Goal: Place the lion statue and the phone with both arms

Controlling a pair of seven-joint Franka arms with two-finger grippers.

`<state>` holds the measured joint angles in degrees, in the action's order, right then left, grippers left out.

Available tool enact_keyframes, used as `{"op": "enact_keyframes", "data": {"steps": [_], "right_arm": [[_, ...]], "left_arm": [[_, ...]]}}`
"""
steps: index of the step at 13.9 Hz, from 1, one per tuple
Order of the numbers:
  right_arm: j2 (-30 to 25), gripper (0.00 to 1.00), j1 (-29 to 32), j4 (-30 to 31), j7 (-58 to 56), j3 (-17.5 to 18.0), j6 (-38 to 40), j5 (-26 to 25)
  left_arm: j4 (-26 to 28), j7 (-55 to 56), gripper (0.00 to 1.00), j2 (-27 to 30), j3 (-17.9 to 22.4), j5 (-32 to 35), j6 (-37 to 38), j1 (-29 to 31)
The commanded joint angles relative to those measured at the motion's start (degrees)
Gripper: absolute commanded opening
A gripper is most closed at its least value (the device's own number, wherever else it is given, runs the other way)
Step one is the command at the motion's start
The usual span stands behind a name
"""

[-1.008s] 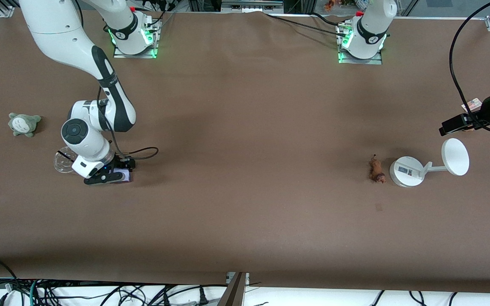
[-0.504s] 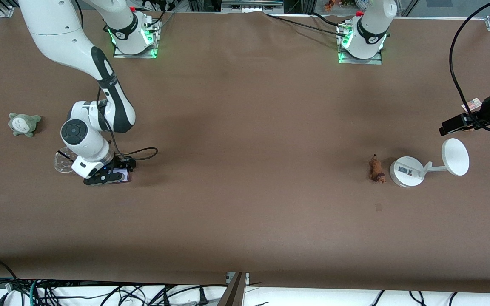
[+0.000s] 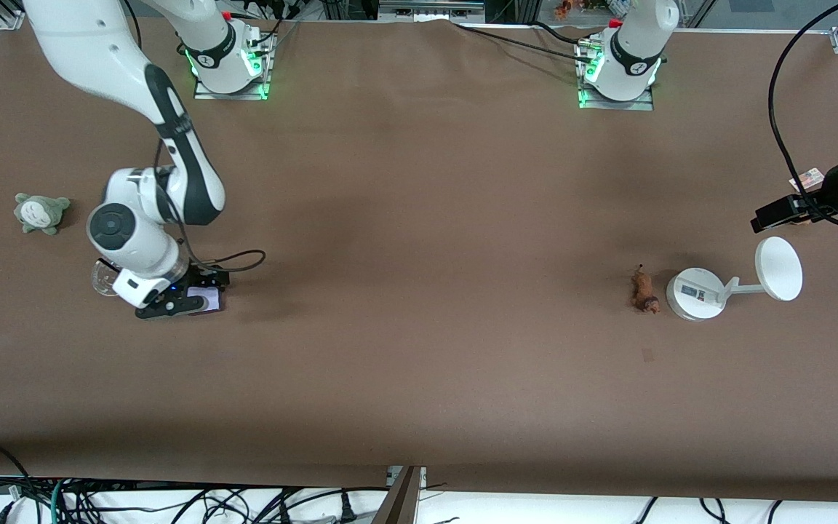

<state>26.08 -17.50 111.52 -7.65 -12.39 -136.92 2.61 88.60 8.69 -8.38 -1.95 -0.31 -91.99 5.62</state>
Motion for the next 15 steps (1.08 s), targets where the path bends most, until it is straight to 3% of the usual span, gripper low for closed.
{"op": "enact_keyframes", "data": {"steps": [1,3,7,12,15], "right_arm": [[-9.62,0.99,0.36,-2.52,0.78,0.52,15.66,1.44],[-13.5,0.99,0.01,-7.87,4.03,0.61,27.44,1.35],[-13.95,0.99,-0.08,-23.6,6.15,0.52,49.43,1.17],[-14.12,0.99,0.01,-34.34,5.98,-0.09,63.69,0.56],[-14.12,0.99,0.18,-35.23,5.89,-0.36,65.55,0.38]], "left_arm": [[-1.42,-1.22,1.0,-0.5,-0.07,-0.57,1.11,0.36],[-1.42,-1.22,1.0,-0.5,-0.07,-0.57,1.11,0.36],[-3.16,-1.22,1.0,-0.58,-0.07,-0.39,1.19,0.36],[-3.79,-1.22,1.0,-1.29,-0.07,-0.39,1.81,0.36],[-3.79,-1.22,1.0,-1.29,-0.07,-0.39,1.81,0.36]]}}
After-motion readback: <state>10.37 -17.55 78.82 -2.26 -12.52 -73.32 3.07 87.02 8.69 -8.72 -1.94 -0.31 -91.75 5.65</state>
